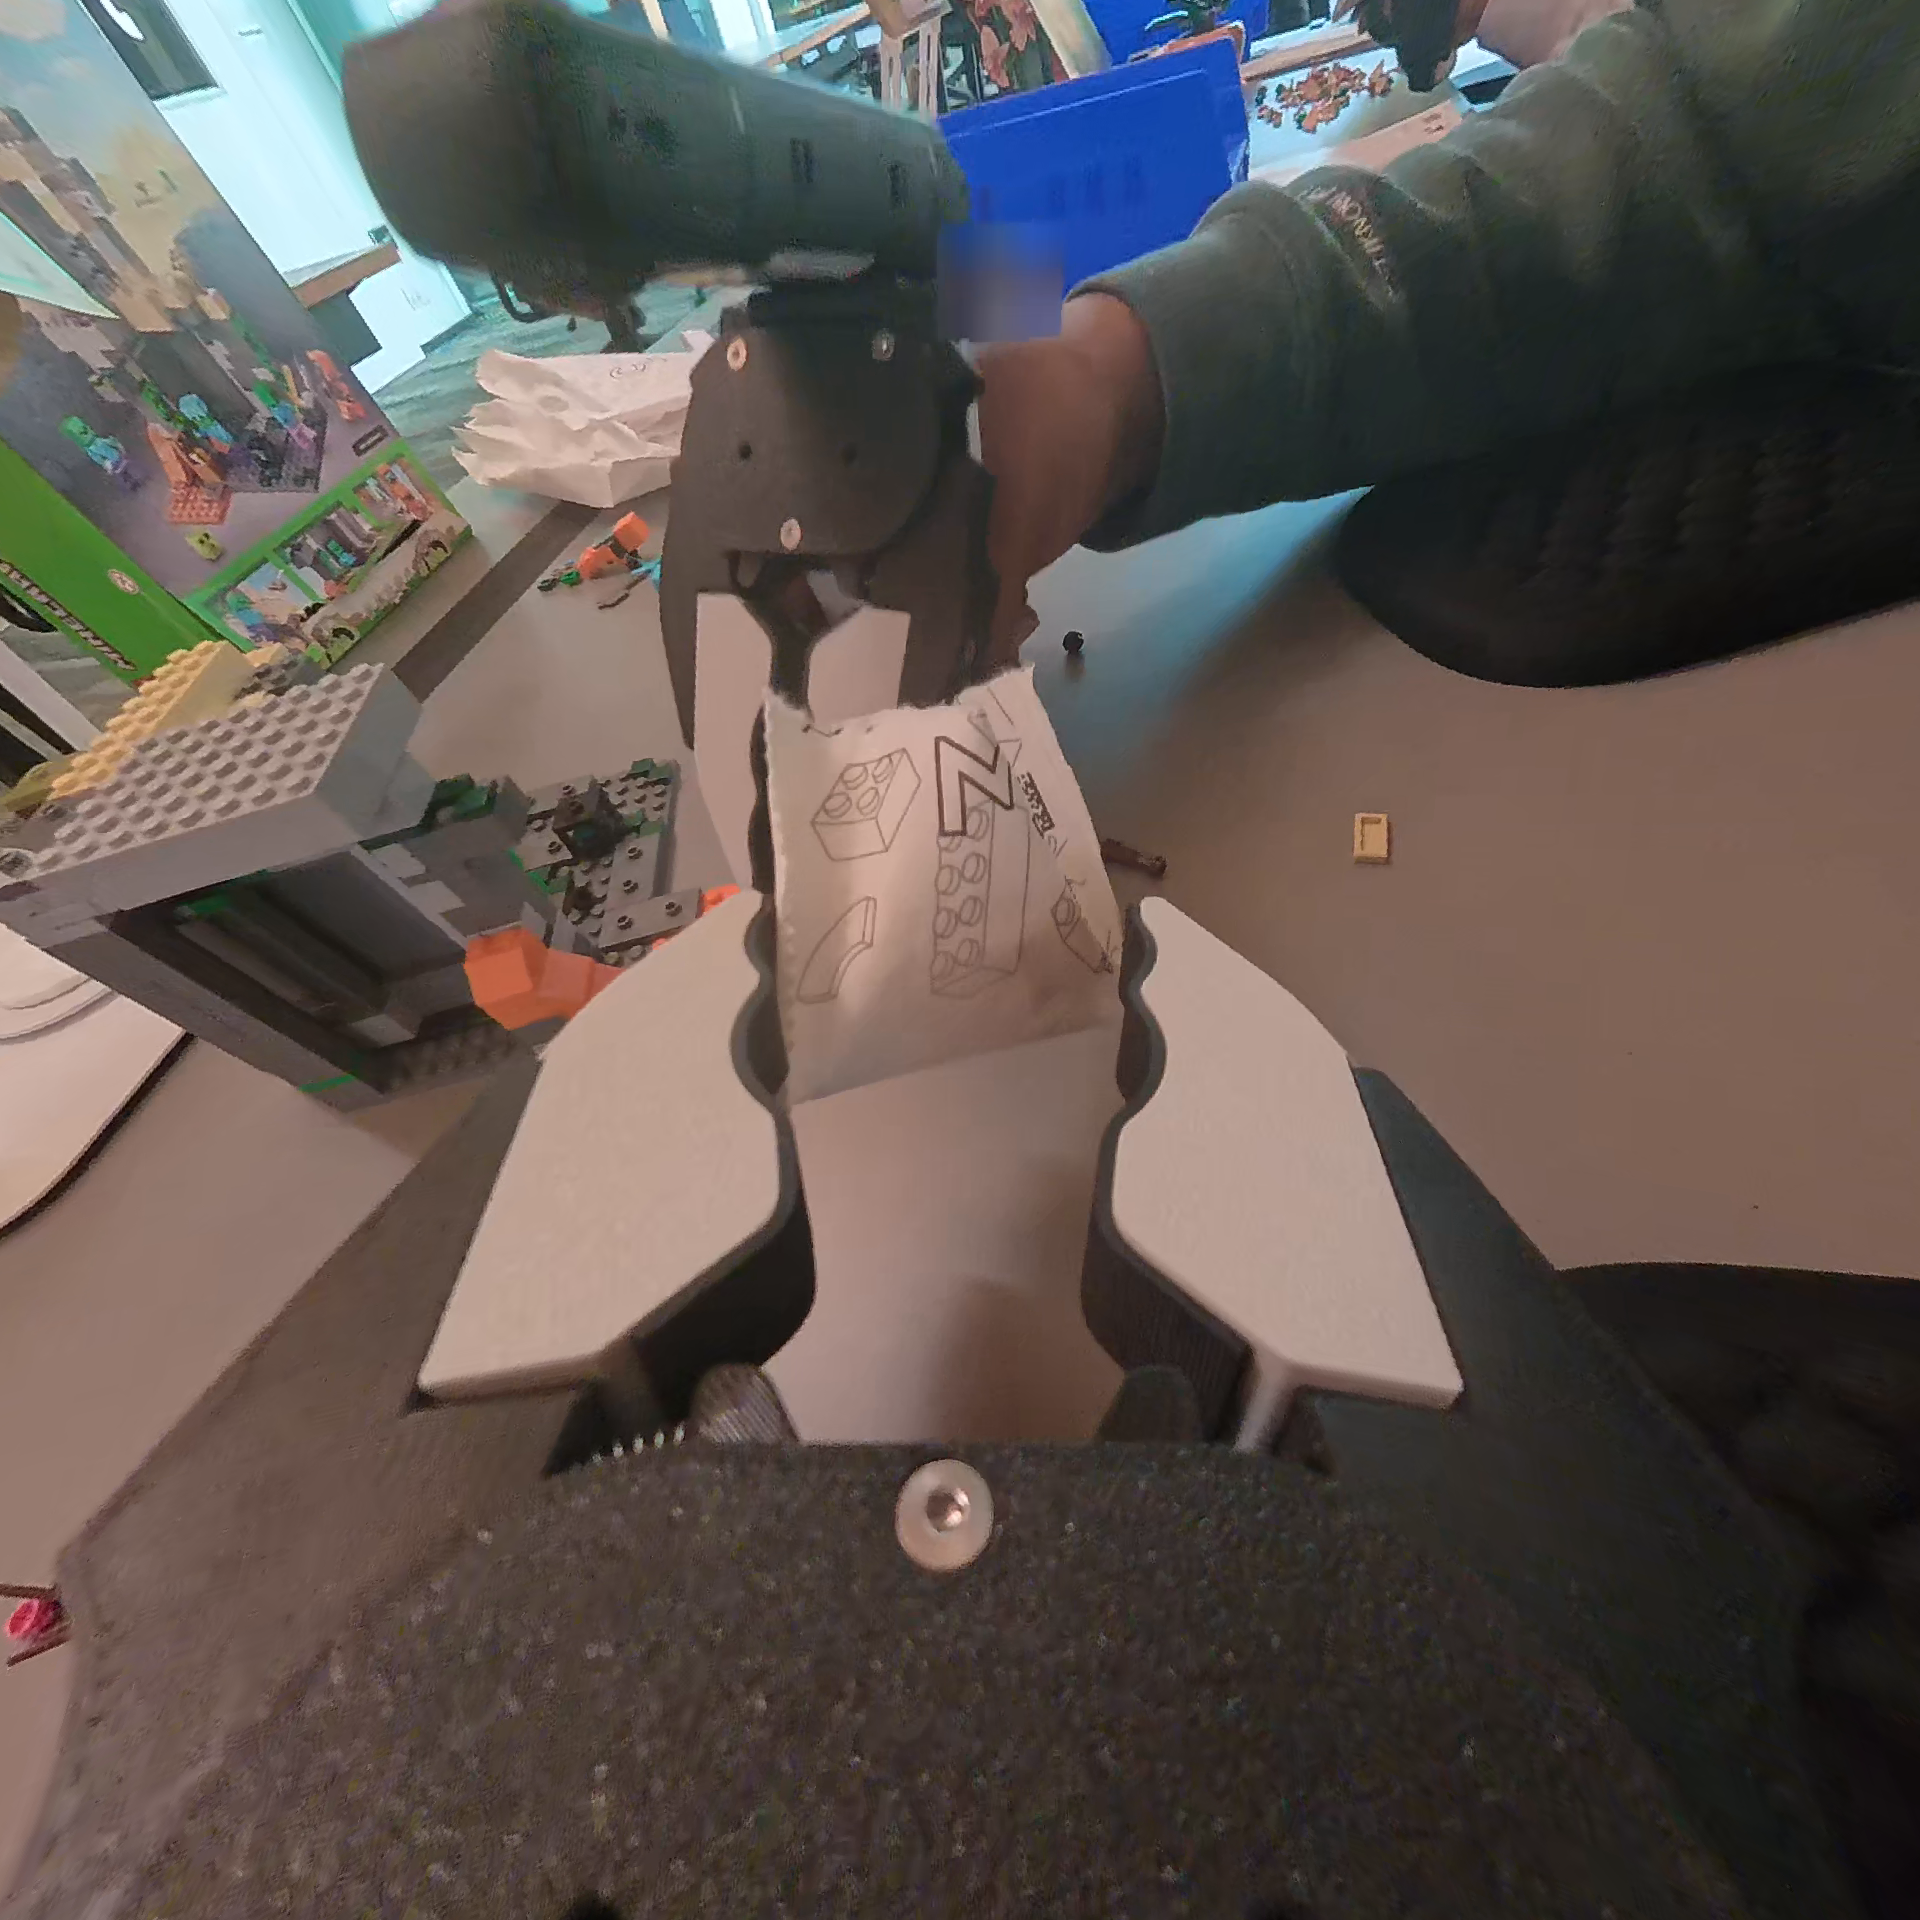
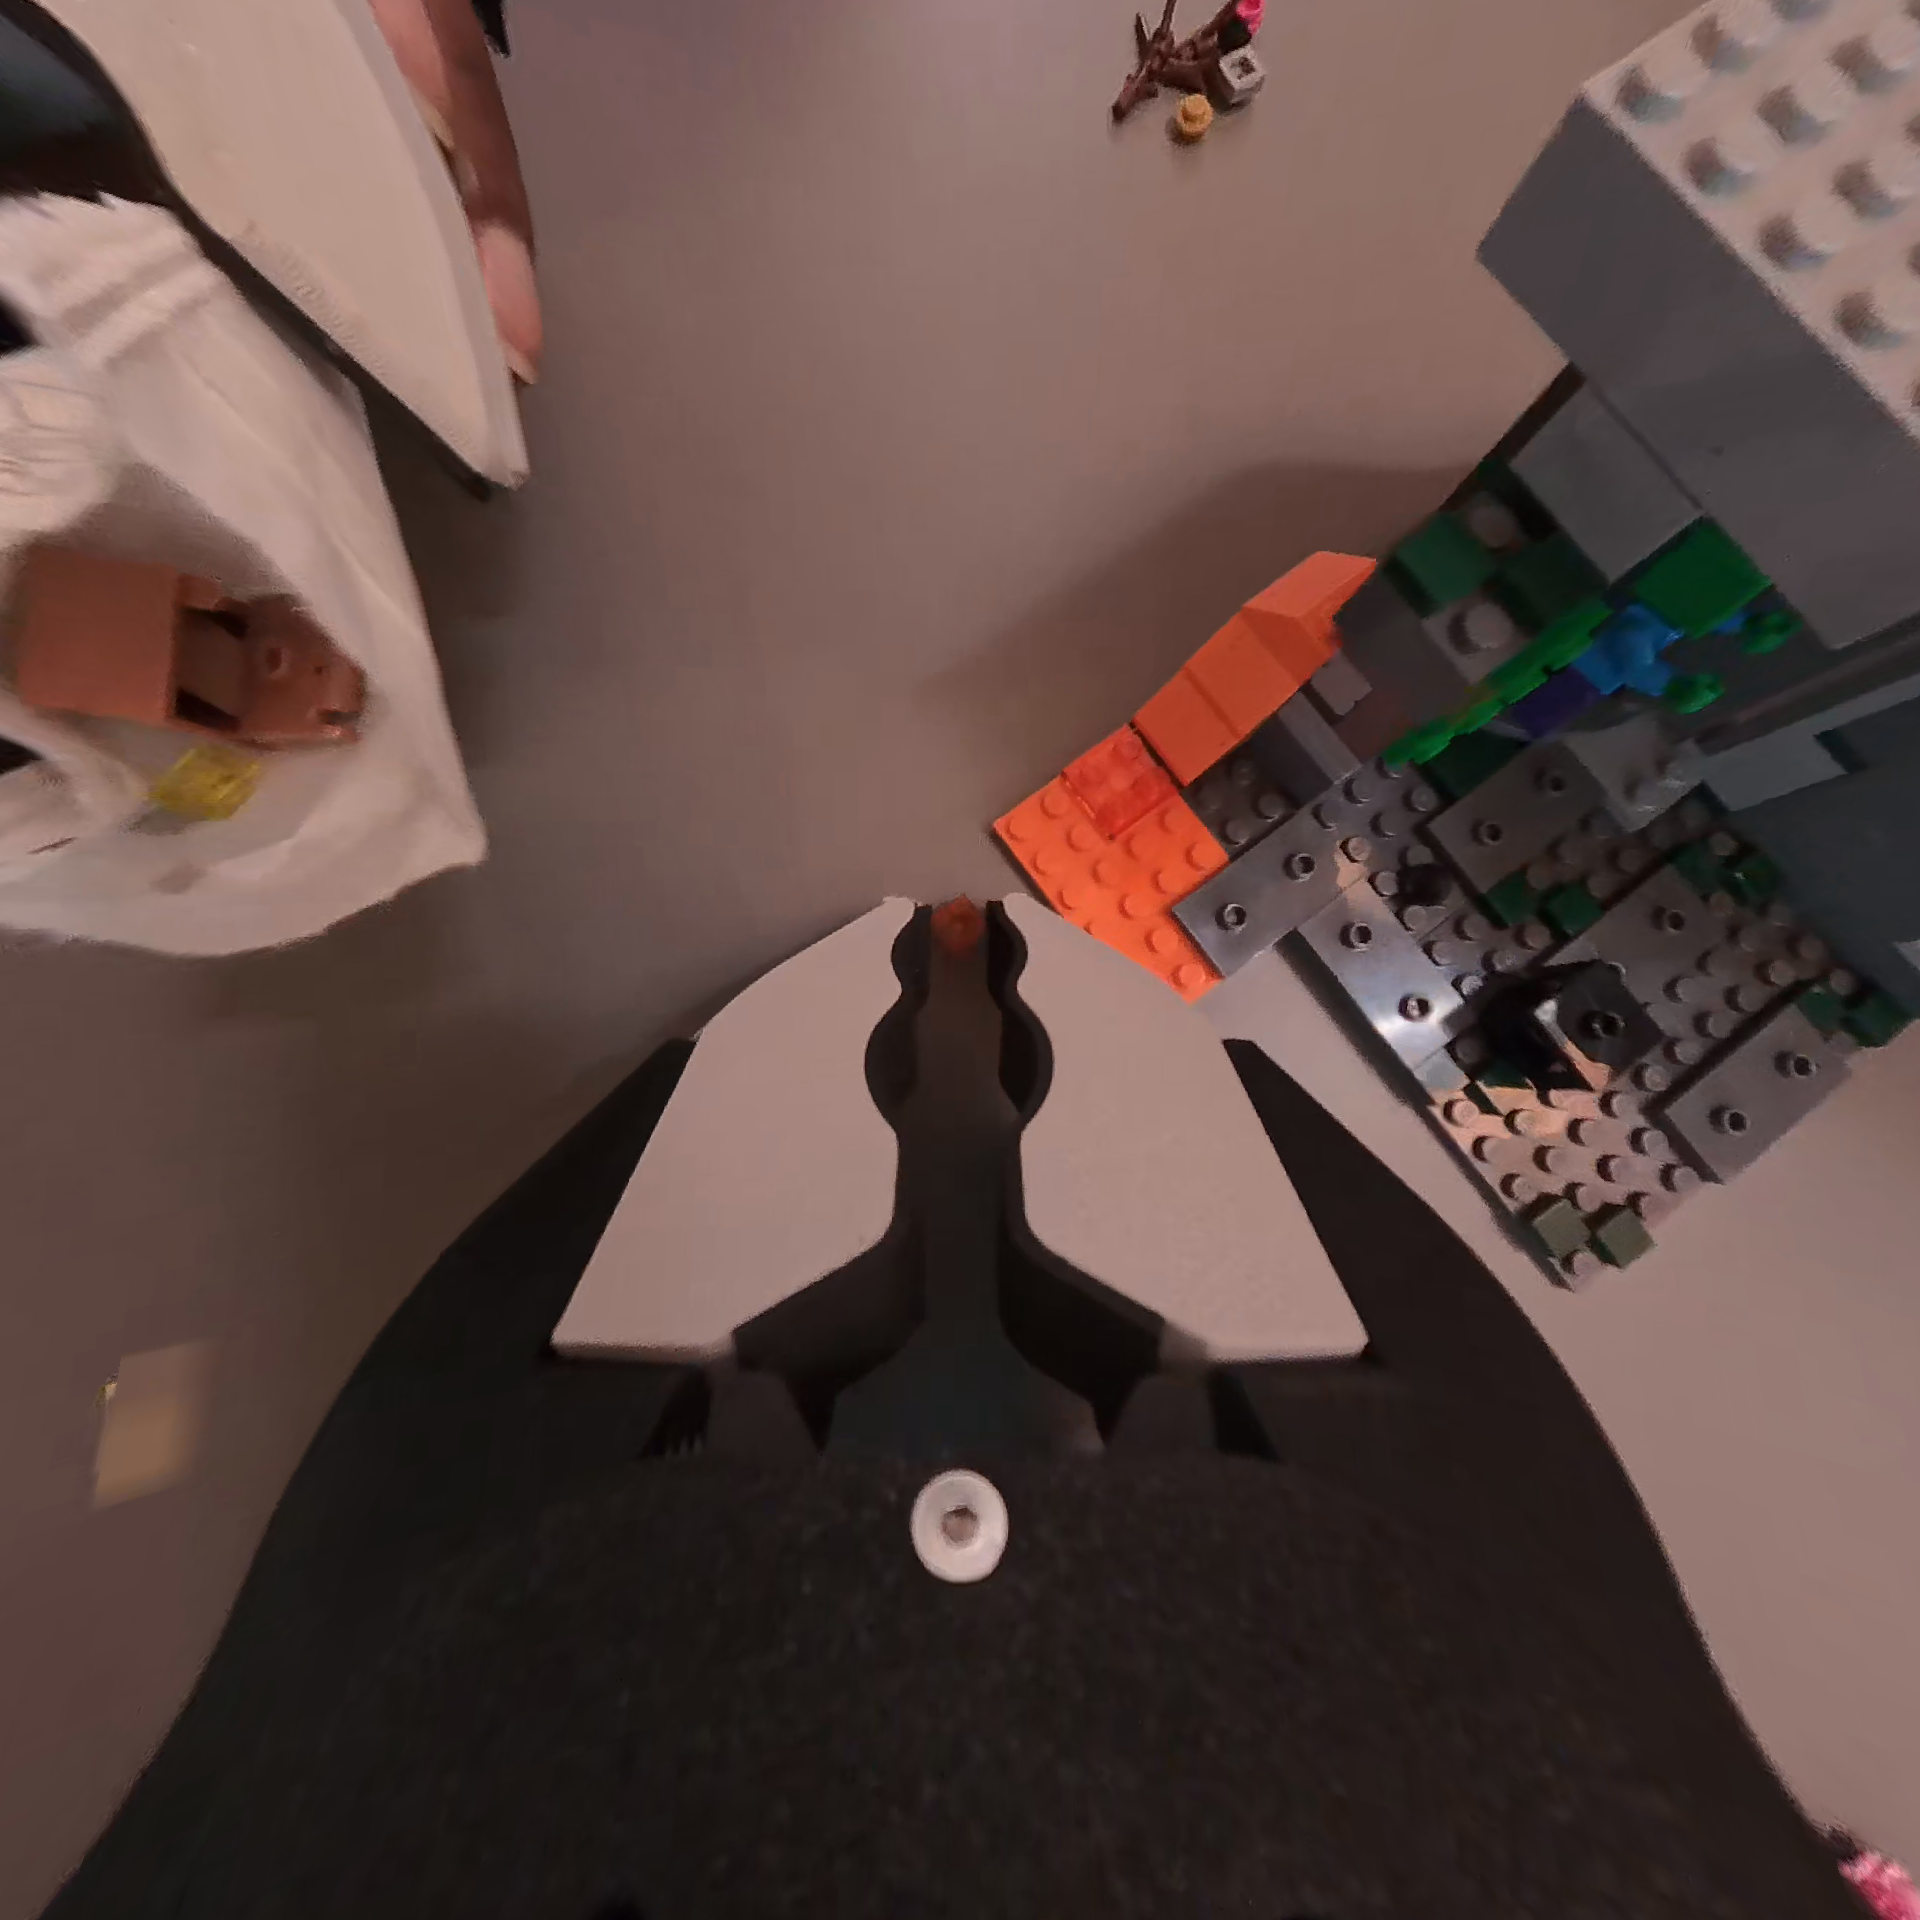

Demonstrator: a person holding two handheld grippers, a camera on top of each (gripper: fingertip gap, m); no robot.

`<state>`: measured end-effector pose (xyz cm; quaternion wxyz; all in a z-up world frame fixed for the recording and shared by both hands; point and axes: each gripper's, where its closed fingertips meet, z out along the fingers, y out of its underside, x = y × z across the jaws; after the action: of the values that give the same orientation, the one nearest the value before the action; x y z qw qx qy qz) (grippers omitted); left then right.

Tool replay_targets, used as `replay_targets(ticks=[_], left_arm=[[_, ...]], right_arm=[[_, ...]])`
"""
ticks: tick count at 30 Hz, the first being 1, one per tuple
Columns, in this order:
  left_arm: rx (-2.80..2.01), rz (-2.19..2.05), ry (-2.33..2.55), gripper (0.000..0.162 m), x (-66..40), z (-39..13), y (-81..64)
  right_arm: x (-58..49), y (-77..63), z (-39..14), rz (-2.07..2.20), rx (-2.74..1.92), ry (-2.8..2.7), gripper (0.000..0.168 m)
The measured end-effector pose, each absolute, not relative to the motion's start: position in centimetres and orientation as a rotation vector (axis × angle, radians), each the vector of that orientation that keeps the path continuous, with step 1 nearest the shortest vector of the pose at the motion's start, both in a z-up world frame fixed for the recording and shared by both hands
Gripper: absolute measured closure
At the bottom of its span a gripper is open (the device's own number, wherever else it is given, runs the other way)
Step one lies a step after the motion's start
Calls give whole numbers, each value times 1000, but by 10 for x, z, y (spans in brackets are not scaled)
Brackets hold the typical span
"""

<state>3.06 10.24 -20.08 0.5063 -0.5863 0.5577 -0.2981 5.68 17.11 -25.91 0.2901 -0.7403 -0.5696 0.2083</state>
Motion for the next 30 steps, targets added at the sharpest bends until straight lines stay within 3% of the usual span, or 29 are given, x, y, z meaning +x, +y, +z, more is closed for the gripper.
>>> replay_targets(ticks=[10, 17, 19, 24, 30], left_arm=[[-1411, -730, 1333, 101, 33, -200, 102], [-1379, -746, 1326, 102, 36, -193, 98], [-1368, -747, 1324, 112, 35, -191, 97], [-1375, -742, 1309, 110, 34, -190, 100], [-1425, -703, 1329, 110, 33, -199, 104]], right_arm=[[44, 119, -160, 972, -1570, -1528, 158], [38, 108, -159, 985, -1533, -1572, 151], [39, 108, -156, 998, -1527, -1559, 150], [52, 122, -149, 975, -1563, -1501, 150], [84, 118, -194, 817, -1772, -1709, 150]])
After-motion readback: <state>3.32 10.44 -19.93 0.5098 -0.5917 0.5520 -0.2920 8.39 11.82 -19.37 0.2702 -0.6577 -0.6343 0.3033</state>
